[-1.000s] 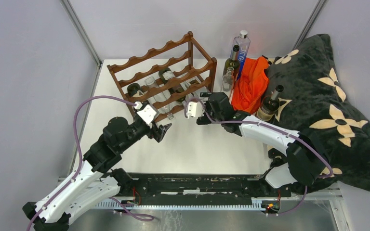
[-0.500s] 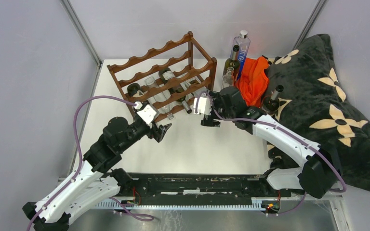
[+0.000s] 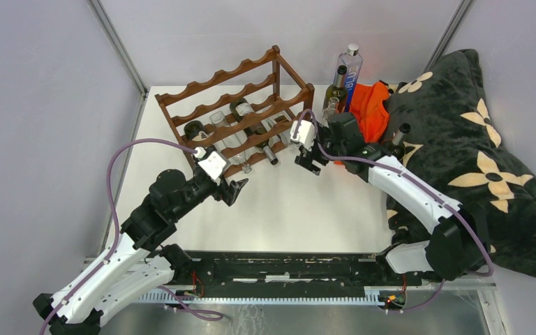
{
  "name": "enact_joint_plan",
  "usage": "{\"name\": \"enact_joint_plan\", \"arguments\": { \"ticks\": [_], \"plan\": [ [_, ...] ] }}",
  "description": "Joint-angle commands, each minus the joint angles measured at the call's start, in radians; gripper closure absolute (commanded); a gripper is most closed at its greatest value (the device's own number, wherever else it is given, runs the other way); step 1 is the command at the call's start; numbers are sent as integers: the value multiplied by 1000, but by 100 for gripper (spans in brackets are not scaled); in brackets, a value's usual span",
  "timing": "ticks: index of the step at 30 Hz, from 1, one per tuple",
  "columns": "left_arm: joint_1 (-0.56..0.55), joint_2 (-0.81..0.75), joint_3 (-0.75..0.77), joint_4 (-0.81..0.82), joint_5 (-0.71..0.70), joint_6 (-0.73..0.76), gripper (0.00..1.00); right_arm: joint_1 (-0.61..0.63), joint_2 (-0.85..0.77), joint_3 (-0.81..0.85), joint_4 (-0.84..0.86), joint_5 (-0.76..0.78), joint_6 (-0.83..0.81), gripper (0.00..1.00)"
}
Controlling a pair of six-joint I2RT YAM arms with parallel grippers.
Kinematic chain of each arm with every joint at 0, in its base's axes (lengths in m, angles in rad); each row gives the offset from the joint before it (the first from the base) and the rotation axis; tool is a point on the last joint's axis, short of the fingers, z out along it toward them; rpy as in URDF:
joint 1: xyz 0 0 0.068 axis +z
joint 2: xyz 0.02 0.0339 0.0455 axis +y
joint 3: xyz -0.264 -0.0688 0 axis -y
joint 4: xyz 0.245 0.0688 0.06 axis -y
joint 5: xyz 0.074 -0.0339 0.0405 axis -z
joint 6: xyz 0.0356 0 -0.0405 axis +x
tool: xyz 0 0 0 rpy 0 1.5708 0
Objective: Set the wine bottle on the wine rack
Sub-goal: Place the wine bottle in the wine rack.
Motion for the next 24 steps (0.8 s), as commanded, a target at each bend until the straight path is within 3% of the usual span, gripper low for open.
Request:
{"name": "enact_joint_plan", "arguments": {
  "ticks": [1,7,24],
  "plan": [
    [7,0,2,57,7,-16,0,-2,75,115,34,50,132,16],
    [11,0,0,59,6,-16,0,5,167,142,59,192,207,34],
    [16,-3,1,59,26,-13,0,4,300,131,90,272,238,39]
  ]
}}
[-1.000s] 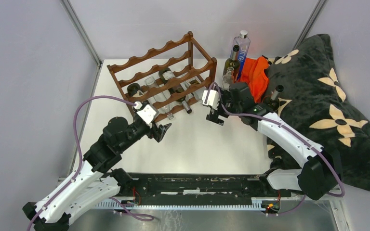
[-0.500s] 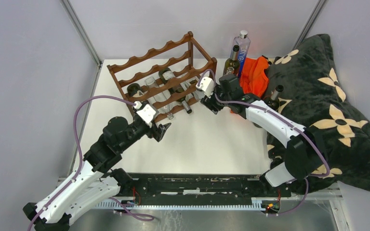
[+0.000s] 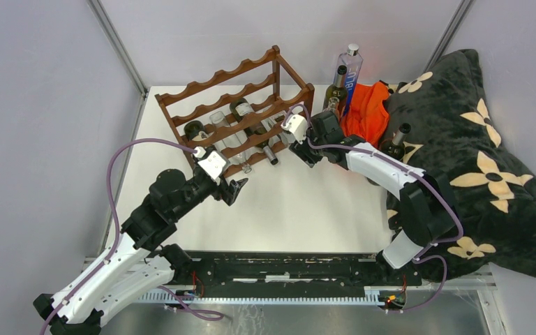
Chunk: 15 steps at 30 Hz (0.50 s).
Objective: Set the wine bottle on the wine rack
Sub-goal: Place the wine bottle in the wine rack.
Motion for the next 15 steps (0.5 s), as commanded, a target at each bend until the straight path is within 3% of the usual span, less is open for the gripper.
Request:
{"name": "enact_joint_plan", "arguments": {
  "ticks": [1,10,15],
  "plan": [
    [9,-3,5,54,25,-13,0,2,21,25,44,38,24,40],
    [9,-8,4,54,32,-11,0,-9,41,22,56,43,35,52],
    [10,-10,4,56,31,-11,0,-18,49,19,62,52,43,68]
  ]
}}
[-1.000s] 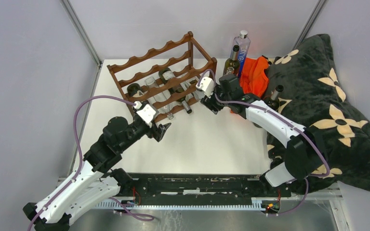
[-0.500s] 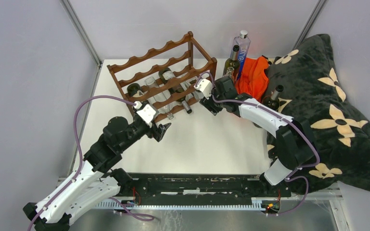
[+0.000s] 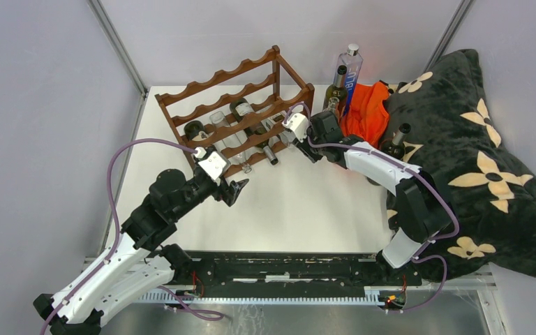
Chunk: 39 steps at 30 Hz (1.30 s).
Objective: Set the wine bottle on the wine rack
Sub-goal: Place the wine bottle in the wine rack.
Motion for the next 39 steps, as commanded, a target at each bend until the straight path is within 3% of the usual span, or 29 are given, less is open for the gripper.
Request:
{"name": "enact_joint_plan", "arguments": {
  "ticks": [1,10,24,39],
  "plan": [
    [10,-9,3,55,15,-11,0,-12,6,15,40,21,25,69],
    [10,-7,0,60,22,-10,0,-8,-61,-138,190,33,129,91],
    [16,4,-4,66,13,-8,0,35,-58,-273,431,124,222,94],
    [21,16,-7,66,12,1,0,35,61,-202,466,113,259,95]
  ]
}}
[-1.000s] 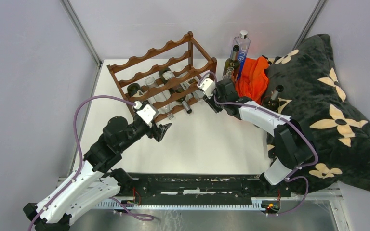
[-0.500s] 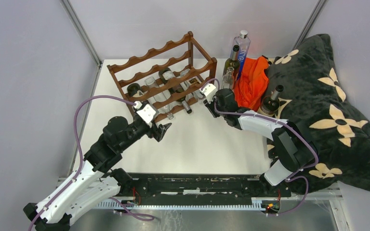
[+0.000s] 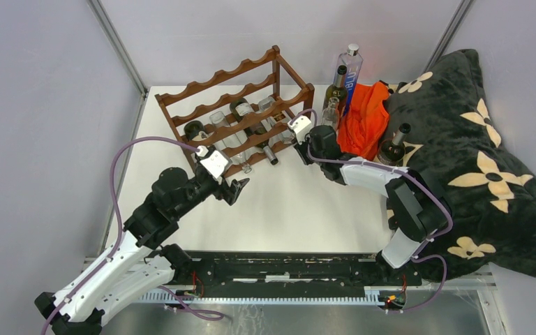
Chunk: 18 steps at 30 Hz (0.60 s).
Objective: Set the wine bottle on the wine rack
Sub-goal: Place the wine bottle in the wine rack.
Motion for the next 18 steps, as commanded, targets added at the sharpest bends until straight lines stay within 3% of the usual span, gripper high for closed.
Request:
{"name": "enact_joint_plan", "arguments": {
  "ticks": [1,18],
  "plan": [
    [9,2,-2,54,6,1,0,2,57,25,-14,2,34,95],
    [16,13,-3,52,19,5,0,2,147,61,-35,3,19,95]
  ]
}}
